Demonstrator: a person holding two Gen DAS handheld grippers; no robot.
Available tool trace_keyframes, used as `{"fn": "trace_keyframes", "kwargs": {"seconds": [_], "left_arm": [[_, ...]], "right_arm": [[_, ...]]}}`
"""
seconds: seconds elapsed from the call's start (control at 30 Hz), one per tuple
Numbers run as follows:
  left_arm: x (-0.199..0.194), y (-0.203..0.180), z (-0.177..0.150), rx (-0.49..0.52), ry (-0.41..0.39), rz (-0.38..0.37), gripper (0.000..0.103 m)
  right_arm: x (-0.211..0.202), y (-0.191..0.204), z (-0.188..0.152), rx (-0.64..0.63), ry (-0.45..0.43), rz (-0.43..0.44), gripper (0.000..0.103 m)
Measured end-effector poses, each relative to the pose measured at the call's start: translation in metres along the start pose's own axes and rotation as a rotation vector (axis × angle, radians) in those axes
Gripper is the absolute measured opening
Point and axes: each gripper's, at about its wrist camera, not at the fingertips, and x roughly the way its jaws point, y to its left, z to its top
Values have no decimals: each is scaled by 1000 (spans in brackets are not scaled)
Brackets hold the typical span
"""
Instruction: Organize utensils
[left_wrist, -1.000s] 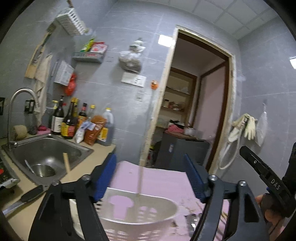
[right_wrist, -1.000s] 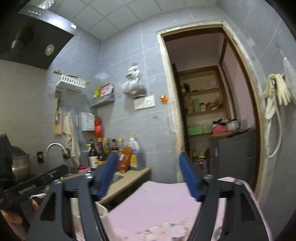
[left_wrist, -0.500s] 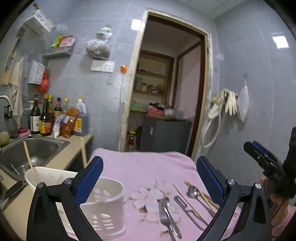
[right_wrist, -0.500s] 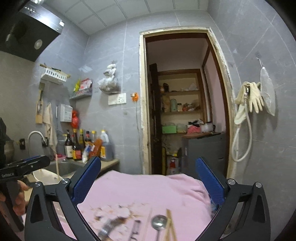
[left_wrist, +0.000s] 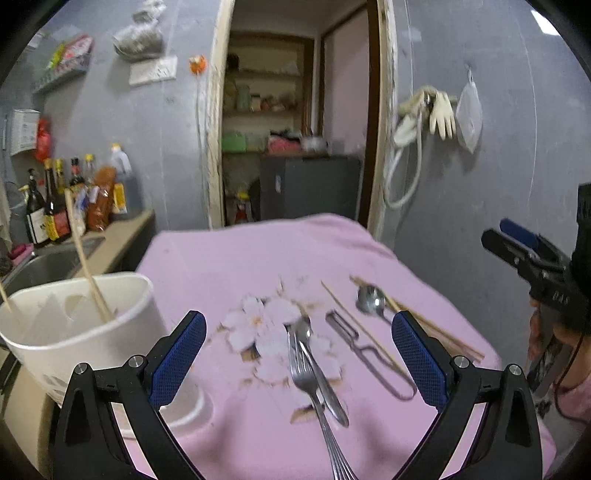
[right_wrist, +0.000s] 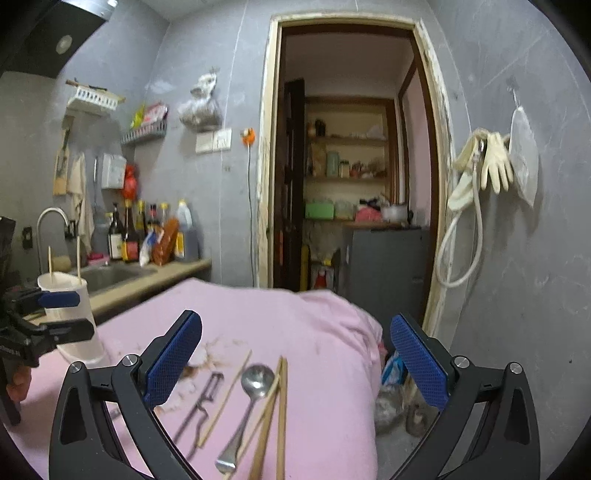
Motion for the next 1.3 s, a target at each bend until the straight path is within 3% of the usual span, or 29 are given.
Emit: {"fn": "trace_keyframes", "kwargs": {"seconds": [0.1,0.2,0.47,0.67,0.8,1.1,1.3], "left_arm": [[14,-4,-7,14,50,-5,97],[24,-6,-9,21,90,-13,88],[55,1,-16,-9,220,-35,51],[68,12,-19,-47,290,-27,34],[75,13,-20,-49,325,-13,30],[95,19,-29,-76,433,12,25],[100,13,-30,-41,443,0,25]], "right_arm": [[9,-5,-5,-12,51,-5,99],[22,-8,-12,-28,124,4,89],[47,-18,-30,-42,287,30,58],[61,-21,-44,-51,373,58,47],[67,-22,-47,-45,410,77,41],[73,-25,-49,-35,438,97,41],[77,-29,-52,-12,460,104,41]]}}
